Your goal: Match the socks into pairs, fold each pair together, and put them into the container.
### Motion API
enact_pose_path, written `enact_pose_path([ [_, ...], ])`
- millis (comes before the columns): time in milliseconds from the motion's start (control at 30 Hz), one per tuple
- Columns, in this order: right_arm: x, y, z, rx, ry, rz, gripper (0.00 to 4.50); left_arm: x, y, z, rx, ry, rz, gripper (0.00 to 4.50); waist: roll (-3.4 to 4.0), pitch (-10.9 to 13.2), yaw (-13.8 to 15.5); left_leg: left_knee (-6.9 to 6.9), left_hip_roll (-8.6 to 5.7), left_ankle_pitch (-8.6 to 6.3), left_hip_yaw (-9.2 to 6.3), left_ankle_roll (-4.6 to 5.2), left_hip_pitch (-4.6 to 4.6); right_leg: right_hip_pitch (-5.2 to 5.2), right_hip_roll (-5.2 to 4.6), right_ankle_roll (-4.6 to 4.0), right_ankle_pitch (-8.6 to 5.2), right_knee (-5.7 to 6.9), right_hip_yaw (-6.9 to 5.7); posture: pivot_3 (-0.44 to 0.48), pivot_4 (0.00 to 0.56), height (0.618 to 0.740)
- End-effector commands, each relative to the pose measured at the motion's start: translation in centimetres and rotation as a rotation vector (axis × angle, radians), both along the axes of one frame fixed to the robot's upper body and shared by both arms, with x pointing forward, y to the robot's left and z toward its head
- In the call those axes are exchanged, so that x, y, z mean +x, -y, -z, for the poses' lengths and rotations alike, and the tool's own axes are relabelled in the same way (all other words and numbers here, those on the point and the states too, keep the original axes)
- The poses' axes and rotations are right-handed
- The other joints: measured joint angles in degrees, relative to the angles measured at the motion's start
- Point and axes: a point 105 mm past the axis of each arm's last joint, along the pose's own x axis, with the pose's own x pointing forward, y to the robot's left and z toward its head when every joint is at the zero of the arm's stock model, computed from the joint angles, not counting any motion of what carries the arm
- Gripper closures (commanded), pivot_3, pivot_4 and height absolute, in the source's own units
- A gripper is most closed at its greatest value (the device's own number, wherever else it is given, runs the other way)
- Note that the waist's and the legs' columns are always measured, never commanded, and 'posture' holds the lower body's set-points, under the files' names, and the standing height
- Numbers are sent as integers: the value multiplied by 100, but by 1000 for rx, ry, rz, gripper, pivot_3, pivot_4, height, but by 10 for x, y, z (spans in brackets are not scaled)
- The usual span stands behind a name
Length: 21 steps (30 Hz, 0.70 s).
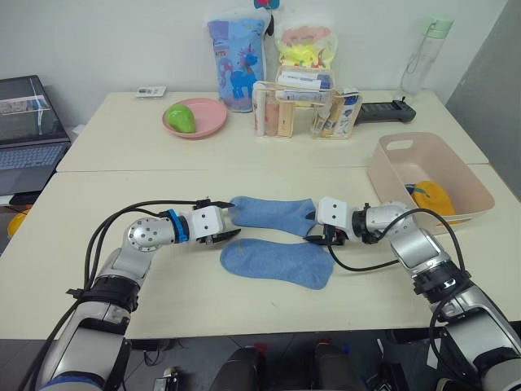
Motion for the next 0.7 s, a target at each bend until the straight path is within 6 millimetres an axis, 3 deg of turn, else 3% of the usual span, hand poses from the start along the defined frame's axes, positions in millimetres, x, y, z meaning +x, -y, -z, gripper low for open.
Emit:
enact_pose_path([
  [33,0,-3,-5,-29,41,-48,2059,2,-4,6,10,-34,-26,2474,0,0,-7,0,0,0,0,0,0,0,0,0,0,0,0,0,150,740],
  [233,3,-6,-14,23,64,-42,4068,2,-3,6,5,-43,-21,4424,0,0,-9,0,0,0,0,0,-1,-1,1,0,0,1,0,0,150,740],
  [267,3,-5,-15,29,63,-39,4426,2,-3,6,4,-43,-20,4500,0,0,-9,0,0,0,0,0,-1,-2,1,0,0,1,0,0,150,740],
  [700,5,-5,-47,162,90,-12,4471,11,0,-24,-143,18,-60,4500,0,1,-14,-1,0,0,0,0,-4,-5,0,0,0,-1,0,0,150,740],
])
